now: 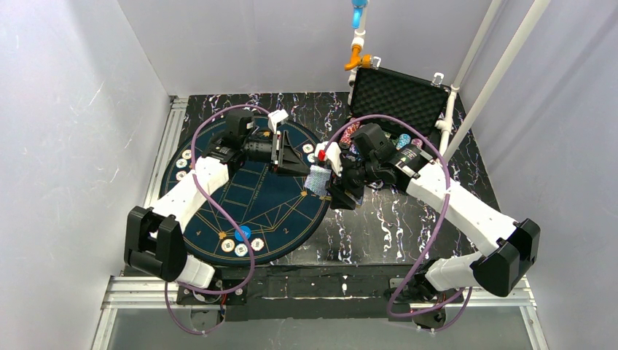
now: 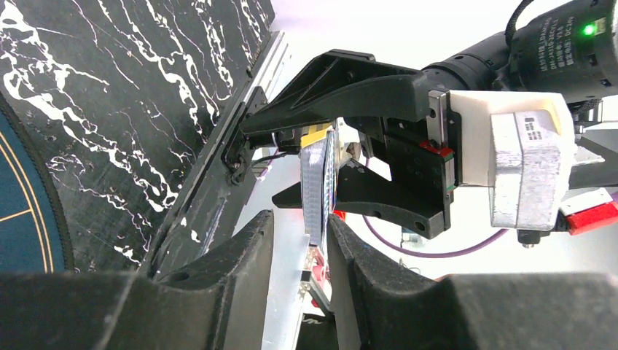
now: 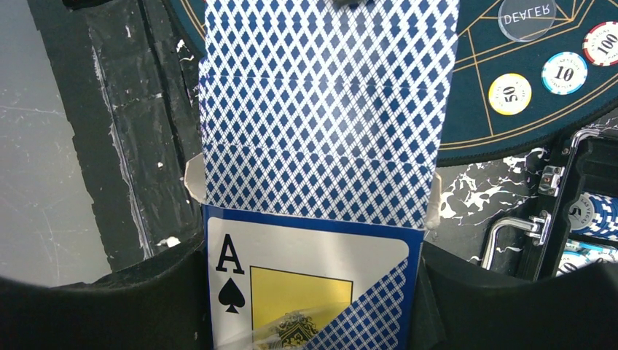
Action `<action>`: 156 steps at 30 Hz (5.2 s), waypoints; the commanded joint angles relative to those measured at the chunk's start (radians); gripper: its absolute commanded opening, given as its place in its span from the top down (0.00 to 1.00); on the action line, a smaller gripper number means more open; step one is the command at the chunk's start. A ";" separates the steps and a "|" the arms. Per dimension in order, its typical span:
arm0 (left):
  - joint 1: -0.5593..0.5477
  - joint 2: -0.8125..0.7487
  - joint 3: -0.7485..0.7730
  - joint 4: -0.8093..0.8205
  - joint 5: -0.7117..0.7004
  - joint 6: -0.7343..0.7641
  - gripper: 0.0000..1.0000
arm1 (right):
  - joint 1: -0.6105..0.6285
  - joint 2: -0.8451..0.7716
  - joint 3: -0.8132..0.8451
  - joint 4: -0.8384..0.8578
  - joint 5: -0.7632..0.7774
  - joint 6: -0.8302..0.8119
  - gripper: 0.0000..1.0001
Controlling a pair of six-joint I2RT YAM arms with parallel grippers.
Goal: Distribute texas hold em gaming equipment
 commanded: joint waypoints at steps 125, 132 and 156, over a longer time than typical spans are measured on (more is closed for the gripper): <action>-0.089 0.113 -0.001 0.086 0.123 -0.106 0.31 | 0.008 -0.082 -0.035 0.078 0.001 -0.002 0.99; -0.048 0.070 -0.019 0.000 0.112 -0.040 0.32 | 0.007 -0.087 -0.040 0.079 -0.005 -0.004 0.99; -0.065 -0.029 0.016 0.004 0.041 0.037 0.92 | 0.007 -0.048 -0.027 0.061 -0.029 0.034 0.99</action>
